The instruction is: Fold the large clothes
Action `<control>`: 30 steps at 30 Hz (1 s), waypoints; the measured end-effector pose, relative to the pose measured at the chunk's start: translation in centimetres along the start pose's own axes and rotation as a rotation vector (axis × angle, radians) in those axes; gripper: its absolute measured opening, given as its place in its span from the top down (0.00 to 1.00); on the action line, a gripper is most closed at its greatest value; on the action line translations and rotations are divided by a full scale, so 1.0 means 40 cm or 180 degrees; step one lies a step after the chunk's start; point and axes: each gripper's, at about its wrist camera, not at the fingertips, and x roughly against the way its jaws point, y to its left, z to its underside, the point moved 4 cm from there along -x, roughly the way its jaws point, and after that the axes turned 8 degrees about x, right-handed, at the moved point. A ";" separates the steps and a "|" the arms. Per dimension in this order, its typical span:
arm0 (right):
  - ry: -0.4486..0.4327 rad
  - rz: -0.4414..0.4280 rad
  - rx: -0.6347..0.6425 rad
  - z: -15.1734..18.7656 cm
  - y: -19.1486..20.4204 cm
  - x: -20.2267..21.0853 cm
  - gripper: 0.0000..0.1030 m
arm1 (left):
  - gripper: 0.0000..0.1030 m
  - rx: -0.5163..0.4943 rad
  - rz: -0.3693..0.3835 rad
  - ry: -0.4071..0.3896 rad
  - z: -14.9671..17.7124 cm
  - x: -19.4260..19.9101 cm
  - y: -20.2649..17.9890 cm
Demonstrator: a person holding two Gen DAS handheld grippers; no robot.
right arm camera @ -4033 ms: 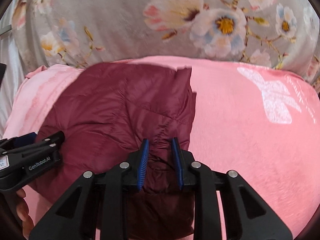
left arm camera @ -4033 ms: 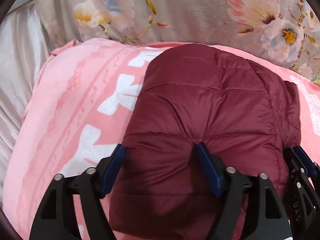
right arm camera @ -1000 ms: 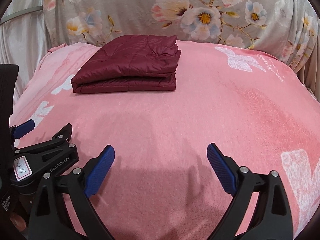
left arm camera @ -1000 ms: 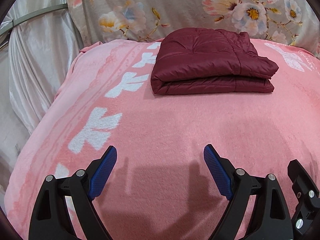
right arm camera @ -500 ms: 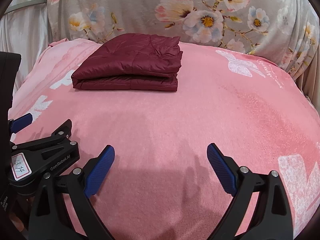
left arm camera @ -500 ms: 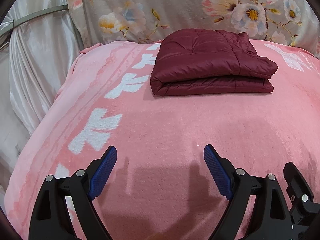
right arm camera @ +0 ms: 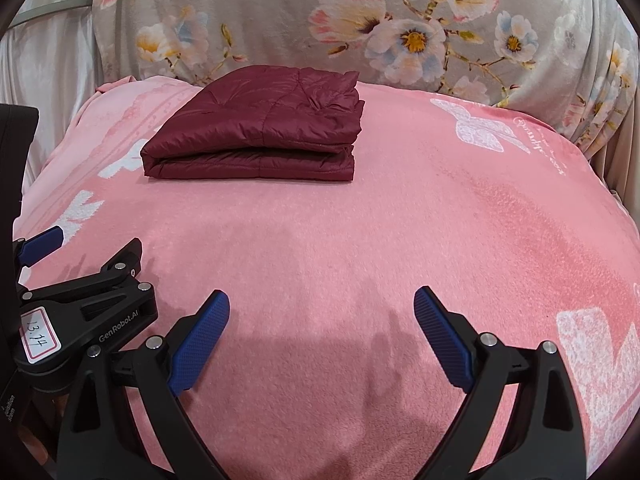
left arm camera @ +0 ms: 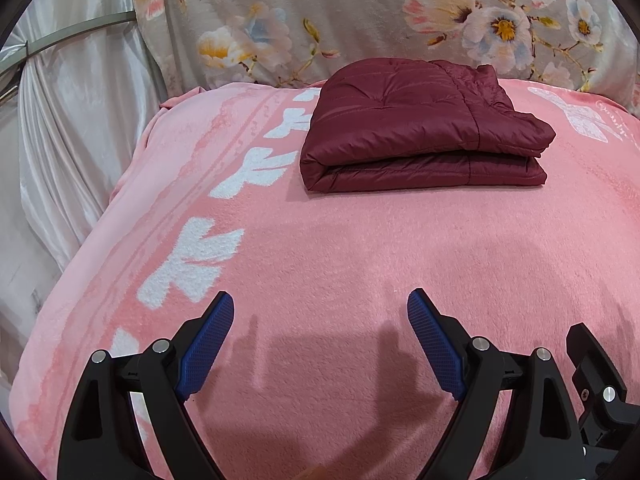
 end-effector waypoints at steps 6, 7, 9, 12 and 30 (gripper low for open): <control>0.0001 0.0000 0.0002 0.000 -0.001 0.000 0.12 | 0.16 -0.0001 -0.0003 -0.0002 0.000 0.000 -0.001; 0.0000 0.0000 0.0002 0.000 -0.002 0.000 0.12 | 0.16 -0.0003 -0.0008 -0.0003 0.000 0.000 -0.001; -0.0002 -0.0001 0.0003 0.000 -0.002 0.001 0.12 | 0.16 -0.0002 -0.0003 -0.0005 0.000 0.000 0.000; -0.0001 -0.0002 0.0004 0.000 -0.003 0.001 0.12 | 0.16 -0.0004 -0.0001 -0.0004 0.000 0.000 0.000; -0.0002 -0.0010 0.0013 0.002 -0.006 -0.001 0.12 | 0.16 -0.0003 -0.0003 -0.0010 0.001 0.001 -0.001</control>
